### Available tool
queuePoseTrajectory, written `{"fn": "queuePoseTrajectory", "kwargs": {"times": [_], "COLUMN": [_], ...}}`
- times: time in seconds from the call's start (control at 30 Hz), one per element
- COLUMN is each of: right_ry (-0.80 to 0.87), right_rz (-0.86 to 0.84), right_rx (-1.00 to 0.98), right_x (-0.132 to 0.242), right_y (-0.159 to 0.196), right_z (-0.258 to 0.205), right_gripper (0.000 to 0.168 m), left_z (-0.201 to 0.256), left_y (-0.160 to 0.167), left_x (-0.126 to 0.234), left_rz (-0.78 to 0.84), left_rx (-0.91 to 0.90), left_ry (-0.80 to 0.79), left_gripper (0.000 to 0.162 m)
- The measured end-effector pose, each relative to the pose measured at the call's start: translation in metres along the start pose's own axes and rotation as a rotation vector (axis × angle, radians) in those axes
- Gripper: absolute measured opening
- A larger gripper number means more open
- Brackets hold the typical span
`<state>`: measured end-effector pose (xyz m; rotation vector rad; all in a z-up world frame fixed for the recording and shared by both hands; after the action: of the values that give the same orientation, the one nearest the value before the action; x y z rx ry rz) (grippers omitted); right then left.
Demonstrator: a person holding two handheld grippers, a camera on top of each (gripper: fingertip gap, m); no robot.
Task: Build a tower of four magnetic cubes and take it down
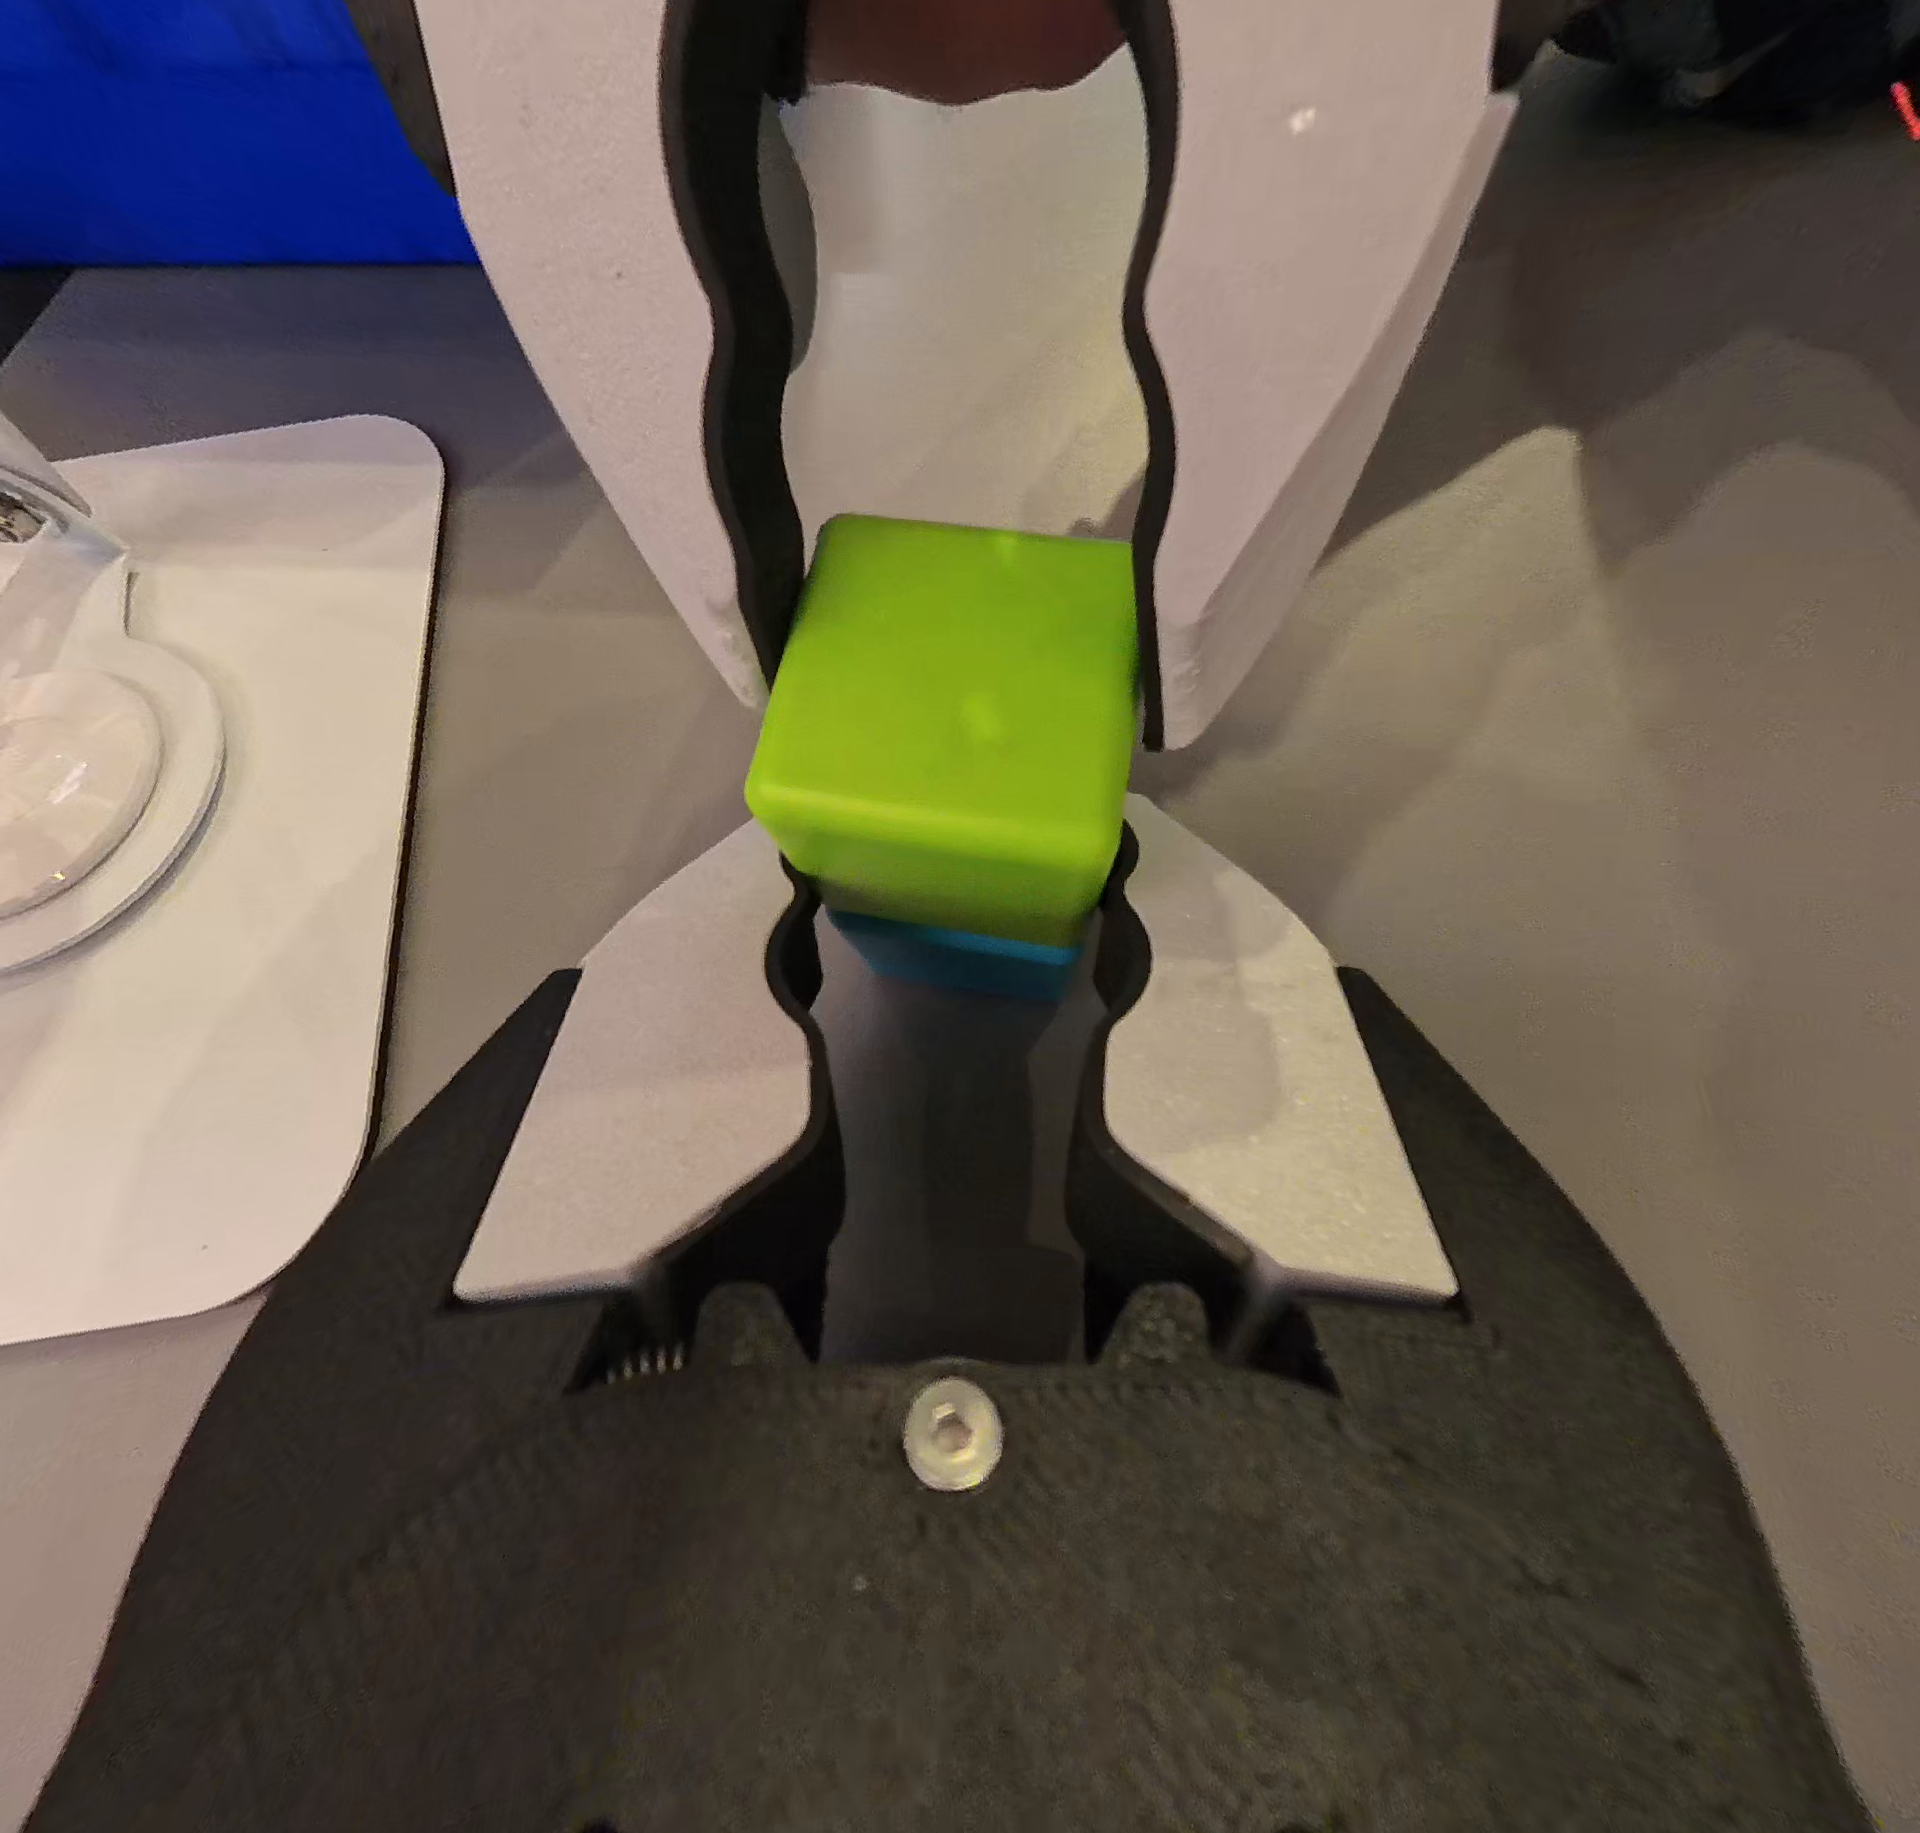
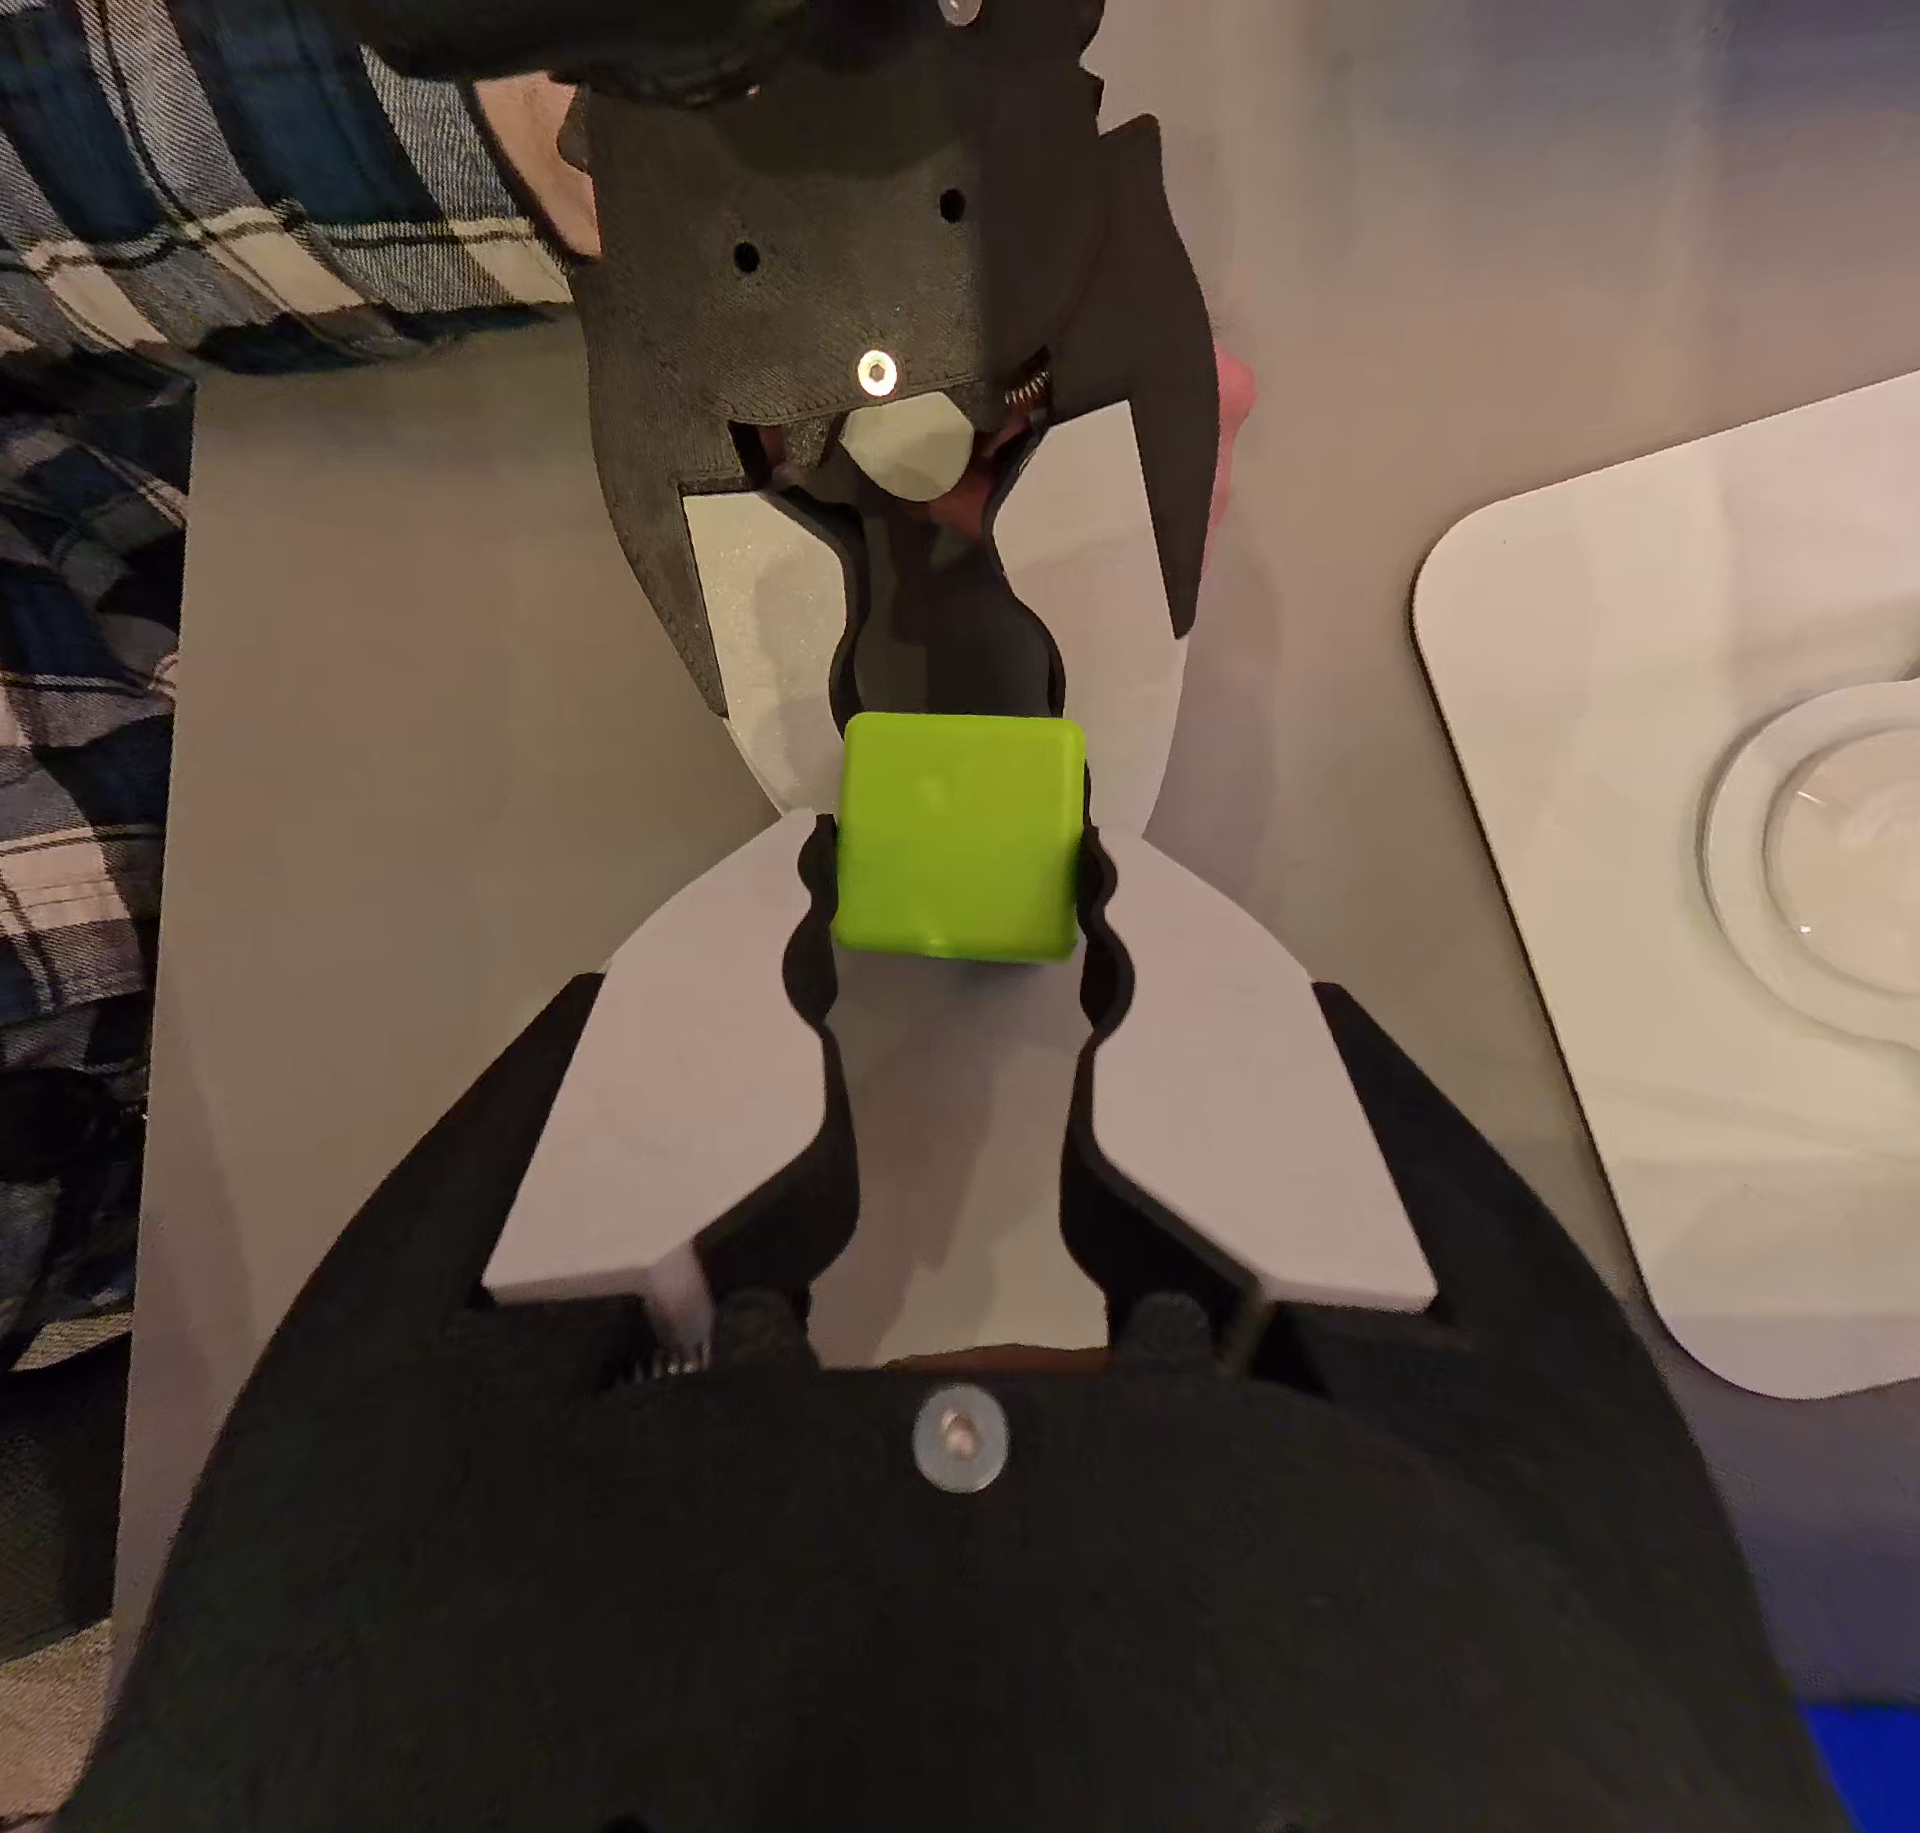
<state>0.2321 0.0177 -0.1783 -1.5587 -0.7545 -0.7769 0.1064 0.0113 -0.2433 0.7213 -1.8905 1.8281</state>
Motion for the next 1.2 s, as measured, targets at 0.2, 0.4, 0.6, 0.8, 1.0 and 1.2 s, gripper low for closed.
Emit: {"fn": "queuePoseTrajectory", "kwargs": {"times": [0.2, 0.4, 0.6, 0.8, 1.0, 1.2], "right_ry": [0.034, 0.062, 0.058, 0.040, 0.052, 0.012], "right_rz": [0.015, 0.031, 0.044, 0.018, -0.027, 0.009], "right_rx": [0.035, 0.058, 0.068, 0.064, 0.078, 0.021], "right_x": [0.0010, 0.0005, 0.0021, 0.0012, 0.0019, 0.0011], "right_y": [-0.0029, -0.0073, -0.0082, -0.0055, -0.0040, -0.0015], "right_z": [-0.0013, -0.0036, -0.0046, -0.0041, -0.0062, 0.0020], "right_gripper": [0.044, 0.044, 0.044, 0.044, 0.044, 0.044], "left_z": [-0.0013, -0.0026, -0.0018, -0.0004, 0.0007, -0.0020], "left_y": [0.0002, 0.0011, -0.0007, -0.0022, -0.0046, -0.0038], "left_x": [0.0016, 0.0045, 0.0076, 0.0051, 0.0001, 0.0013], "left_rz": [0.011, 0.015, 0.008, -0.032, -0.055, -0.068], "left_rx": [-0.002, 0.005, 0.005, -0.002, -0.011, -0.006], "left_ry": [-0.024, -0.021, -0.017, -0.013, -0.001, -0.018], "left_gripper": [0.051, 0.051, 0.051, 0.051, 0.051, 0.050]}}
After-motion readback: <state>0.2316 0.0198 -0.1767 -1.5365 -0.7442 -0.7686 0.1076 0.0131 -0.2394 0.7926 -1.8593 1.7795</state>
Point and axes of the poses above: each gripper's, where its closed fingertips meet, x back along the fingers, y out of its underside, z = x × y across the jaws, the point moved 10 cm from there along x, back along the fingers, and after that the axes turned 3 degrees about -z, right-handed, at the moved point
